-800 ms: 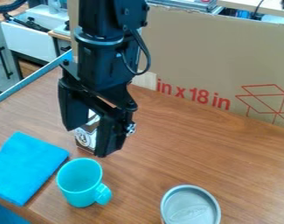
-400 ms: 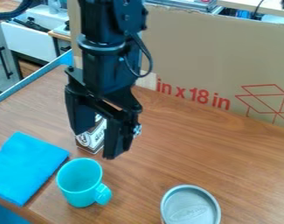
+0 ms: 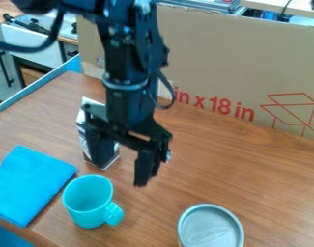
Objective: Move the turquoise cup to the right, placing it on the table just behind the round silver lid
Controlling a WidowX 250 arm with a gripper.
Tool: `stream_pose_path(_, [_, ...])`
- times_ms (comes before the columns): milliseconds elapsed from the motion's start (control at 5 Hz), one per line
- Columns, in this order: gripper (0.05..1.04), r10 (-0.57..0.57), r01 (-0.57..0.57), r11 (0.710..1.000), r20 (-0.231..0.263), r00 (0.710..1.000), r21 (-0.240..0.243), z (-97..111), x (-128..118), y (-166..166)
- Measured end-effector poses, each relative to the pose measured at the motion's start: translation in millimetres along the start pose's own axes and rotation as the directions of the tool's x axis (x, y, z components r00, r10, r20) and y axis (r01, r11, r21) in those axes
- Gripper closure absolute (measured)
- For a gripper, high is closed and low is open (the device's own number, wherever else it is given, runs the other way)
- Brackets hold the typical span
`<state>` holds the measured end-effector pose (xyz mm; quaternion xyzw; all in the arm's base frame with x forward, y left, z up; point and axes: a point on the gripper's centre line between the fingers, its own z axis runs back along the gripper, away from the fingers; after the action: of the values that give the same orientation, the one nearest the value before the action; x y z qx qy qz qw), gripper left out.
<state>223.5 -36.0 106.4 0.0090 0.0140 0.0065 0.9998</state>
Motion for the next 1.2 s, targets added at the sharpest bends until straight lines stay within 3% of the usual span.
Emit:
stream_pose_path(200, [0.083, 0.119, -0.12, 0.993, -0.038, 0.992, -0.01, -27.2, 5.1, 5.1])
stream_pose_path(400, [0.082, 0.18, -0.179, 0.984, -0.053, 0.982, 0.022, -40.6, 5.8, 10.8])
stream_pose_path(600, [0.082, 0.228, -0.225, 0.974, -0.103, 0.968, 0.039, -52.6, 3.9, 18.6])
stream_pose_path(1000, [0.083, 0.263, -0.254, 0.964, -0.135, 0.955, 0.076, -62.8, 2.7, 22.5])
stream_pose_path(1200, [0.121, 0.285, -0.277, 0.957, -0.119, 0.951, 0.08, -65.7, 7.1, 24.9])
